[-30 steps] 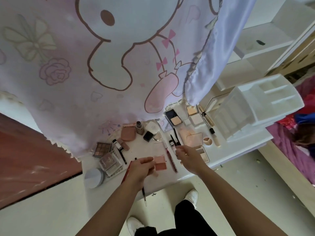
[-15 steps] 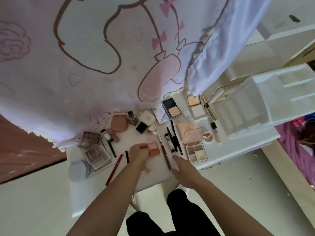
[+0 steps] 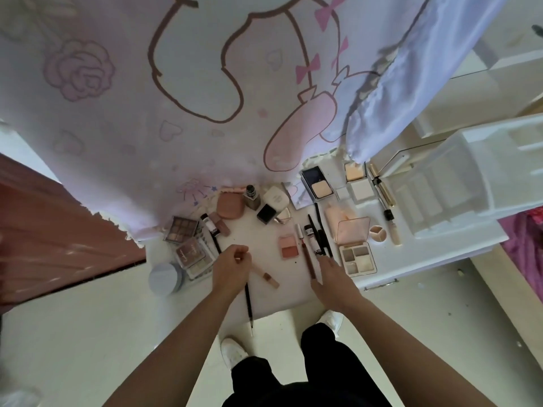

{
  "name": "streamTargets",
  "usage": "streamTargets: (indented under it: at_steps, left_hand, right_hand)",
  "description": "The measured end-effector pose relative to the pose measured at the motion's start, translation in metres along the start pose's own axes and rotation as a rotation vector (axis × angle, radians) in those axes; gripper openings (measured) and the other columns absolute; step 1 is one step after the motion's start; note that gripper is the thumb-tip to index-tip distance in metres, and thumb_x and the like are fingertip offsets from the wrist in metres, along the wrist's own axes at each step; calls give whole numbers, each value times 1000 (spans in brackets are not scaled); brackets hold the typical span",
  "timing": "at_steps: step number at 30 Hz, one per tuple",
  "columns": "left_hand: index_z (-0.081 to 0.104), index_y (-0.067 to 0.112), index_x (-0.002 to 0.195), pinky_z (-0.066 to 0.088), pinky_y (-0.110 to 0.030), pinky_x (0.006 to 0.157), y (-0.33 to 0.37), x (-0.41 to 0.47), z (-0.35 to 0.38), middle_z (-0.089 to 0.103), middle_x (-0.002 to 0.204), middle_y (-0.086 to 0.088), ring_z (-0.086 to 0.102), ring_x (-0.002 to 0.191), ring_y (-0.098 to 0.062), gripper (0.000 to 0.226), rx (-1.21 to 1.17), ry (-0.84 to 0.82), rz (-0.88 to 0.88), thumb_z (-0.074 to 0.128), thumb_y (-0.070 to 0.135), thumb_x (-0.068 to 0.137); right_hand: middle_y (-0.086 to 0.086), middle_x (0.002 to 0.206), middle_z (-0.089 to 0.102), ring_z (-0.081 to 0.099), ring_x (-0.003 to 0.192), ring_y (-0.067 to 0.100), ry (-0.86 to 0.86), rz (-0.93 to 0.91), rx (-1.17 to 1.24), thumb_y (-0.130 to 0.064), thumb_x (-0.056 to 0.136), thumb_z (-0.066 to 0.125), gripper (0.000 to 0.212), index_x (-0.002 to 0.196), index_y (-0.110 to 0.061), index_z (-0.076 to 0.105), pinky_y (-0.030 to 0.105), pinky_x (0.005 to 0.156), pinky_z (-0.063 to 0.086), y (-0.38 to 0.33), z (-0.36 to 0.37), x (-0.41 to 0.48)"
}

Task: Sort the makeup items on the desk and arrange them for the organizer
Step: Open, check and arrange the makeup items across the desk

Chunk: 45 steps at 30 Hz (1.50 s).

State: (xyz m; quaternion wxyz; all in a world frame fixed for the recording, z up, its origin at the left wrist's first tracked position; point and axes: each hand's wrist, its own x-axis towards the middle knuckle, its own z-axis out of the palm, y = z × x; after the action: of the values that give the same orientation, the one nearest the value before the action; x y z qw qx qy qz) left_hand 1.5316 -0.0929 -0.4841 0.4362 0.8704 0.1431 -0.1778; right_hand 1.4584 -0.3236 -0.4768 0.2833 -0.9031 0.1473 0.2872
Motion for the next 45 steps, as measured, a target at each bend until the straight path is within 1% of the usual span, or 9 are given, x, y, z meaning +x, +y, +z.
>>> streamTargets:
  at_steps: [4, 9, 14, 19, 24, 31, 37, 41, 45]
  left_hand:
    - [66, 22, 109, 44, -28, 73, -43, -18, -41, 65, 103, 5, 60, 86, -13, 17, 250, 17, 31, 62, 23, 93]
    - [62, 19, 120, 50, -34, 82, -95, -40, -59, 60, 113, -2, 62, 98, -22, 36, 395, -50, -22, 68, 34, 88]
    - [61, 18, 123, 48, -31, 79, -102, -47, -53, 56, 107, 2, 61, 96, -20, 44, 382, -37, -42, 68, 44, 88]
    - [66, 20, 107, 48, -32, 73, -96, -42, -50, 66, 103, 1, 63, 94, -20, 27, 554, -1, -4, 55, 42, 96]
    - [69, 19, 104, 43, -29, 70, -95, -34, -56, 71, 102, 0, 65, 95, -24, 23, 479, -8, -94, 57, 37, 96]
    - [69, 19, 90, 50, -32, 72, -58, -32, -83, 72, 91, 0, 67, 86, -21, 15, -128, 48, -173, 60, 30, 96]
    - [70, 12, 98, 41, -26, 59, 18, -31, -109, 68, 83, -1, 53, 69, -13, 32, -750, -9, -282, 56, 41, 98]
    - [67, 11, 94, 34, -26, 58, 45, -41, -117, 74, 79, -1, 51, 67, -10, 21, -951, -25, -127, 53, 25, 103]
    - [67, 6, 105, 41, -24, 59, 56, -42, -125, 73, 77, -4, 54, 65, -13, 19, -1124, 72, -118, 58, 23, 100]
  right_hand:
    - [7, 140, 43, 46, 126, 27, 323, -32, 102, -22, 92, 58, 53, 142, -15, 42, 42, 99, 45, -37, 18, -3]
    - [-1, 116, 56, 60, 107, 19, 67, -63, 122, -42, 91, 63, 43, 127, -22, 51, 34, 90, 48, -73, 55, -5]
    - [-7, 116, 51, 58, 103, 15, -87, 12, 98, -61, 70, 78, 65, 116, -24, 49, 28, 82, 45, -93, 92, -12]
    - [-1, 104, 68, 64, 101, 20, -49, 11, 72, -32, 82, 70, 32, 110, -17, 64, 30, 85, 51, -93, 107, -12]
    - [1, 88, 73, 66, 82, 16, -133, 133, 479, -19, 87, 68, 20, 105, -13, 75, 27, 80, 55, -85, 91, -7]
    - [8, 90, 67, 63, 76, 13, -373, 137, 1225, -9, 97, 61, 19, 112, -2, 71, 24, 67, 47, -95, 39, -24]
    - [4, 86, 67, 54, 69, 9, -471, 20, 1214, -15, 97, 62, 29, 118, 4, 68, 19, 59, 43, -125, -4, -42]
    - [3, 84, 63, 50, 65, 8, -453, -41, 1150, -22, 98, 61, 35, 120, 5, 66, 17, 56, 41, -140, -23, -53]
    - [-3, 66, 49, 42, 58, 11, -429, -20, 948, -49, 100, 51, 48, 98, -7, 74, 23, 57, 36, -142, -36, -66]
